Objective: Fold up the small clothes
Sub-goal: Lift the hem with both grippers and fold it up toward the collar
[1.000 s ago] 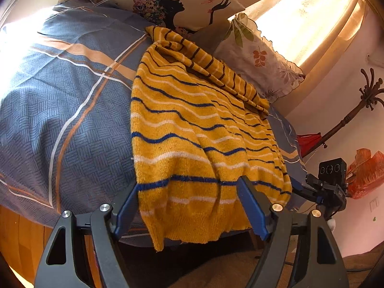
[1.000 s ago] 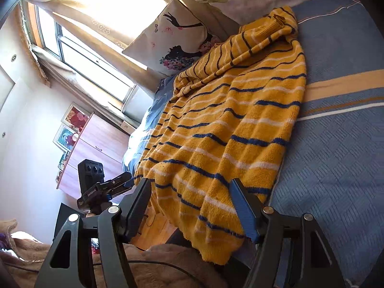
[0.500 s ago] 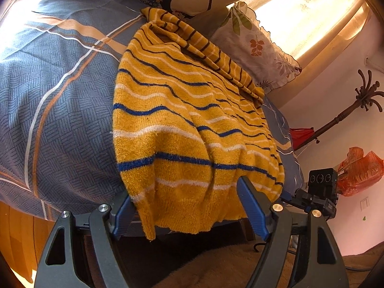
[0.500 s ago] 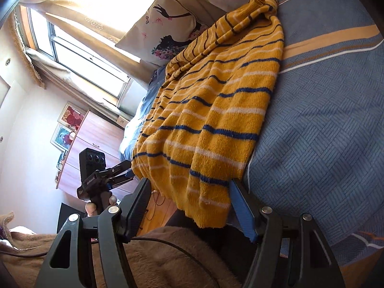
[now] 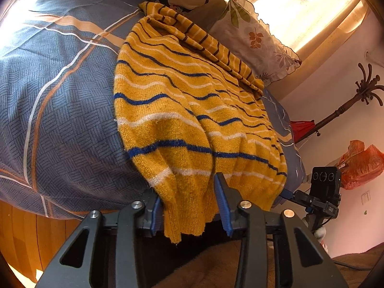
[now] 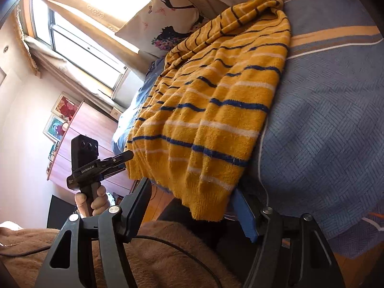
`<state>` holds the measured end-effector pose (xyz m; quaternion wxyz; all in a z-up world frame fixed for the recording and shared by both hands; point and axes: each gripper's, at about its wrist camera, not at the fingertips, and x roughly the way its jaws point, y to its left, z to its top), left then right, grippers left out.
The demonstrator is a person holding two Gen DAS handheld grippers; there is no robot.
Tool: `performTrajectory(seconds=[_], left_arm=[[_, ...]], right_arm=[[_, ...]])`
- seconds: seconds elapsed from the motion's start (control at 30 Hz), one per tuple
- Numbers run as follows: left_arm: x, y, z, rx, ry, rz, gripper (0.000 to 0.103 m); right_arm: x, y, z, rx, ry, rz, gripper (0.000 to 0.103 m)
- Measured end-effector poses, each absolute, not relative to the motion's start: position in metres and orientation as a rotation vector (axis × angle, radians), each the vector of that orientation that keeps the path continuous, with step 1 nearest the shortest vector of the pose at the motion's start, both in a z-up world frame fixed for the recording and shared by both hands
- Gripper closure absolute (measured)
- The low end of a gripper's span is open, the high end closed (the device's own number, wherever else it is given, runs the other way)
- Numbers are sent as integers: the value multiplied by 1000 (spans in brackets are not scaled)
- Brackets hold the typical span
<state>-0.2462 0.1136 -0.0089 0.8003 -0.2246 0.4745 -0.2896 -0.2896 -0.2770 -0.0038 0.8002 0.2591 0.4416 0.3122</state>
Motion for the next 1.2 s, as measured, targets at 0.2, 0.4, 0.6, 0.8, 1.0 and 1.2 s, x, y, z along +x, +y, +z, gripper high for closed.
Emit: performTrajectory(seconds=[0.2, 0.4, 0.6, 0.8, 1.0, 1.2], left_arm=[[-242, 109, -14, -541, 1020, -632, 50], [-246, 112, -7, -494, 1009, -561, 94], [-273, 128, 34, -531, 889, -610, 94], [-319, 131, 93, -475, 740, -710, 98], [-302, 139, 80, -515, 772, -677, 98], [-290, 133, 48, -474, 854, -589, 98]], right_arm=[[-279, -275, -13, 636, 964, 740, 30], [-267, -273, -32, 702, 1005, 721, 84], [-283, -293, 0, 799, 881, 797, 92], [-326, -323, 68, 840, 661, 927, 97], [-332, -334, 76, 732, 647, 763, 96], [-312, -334, 21, 670, 854, 565, 51]])
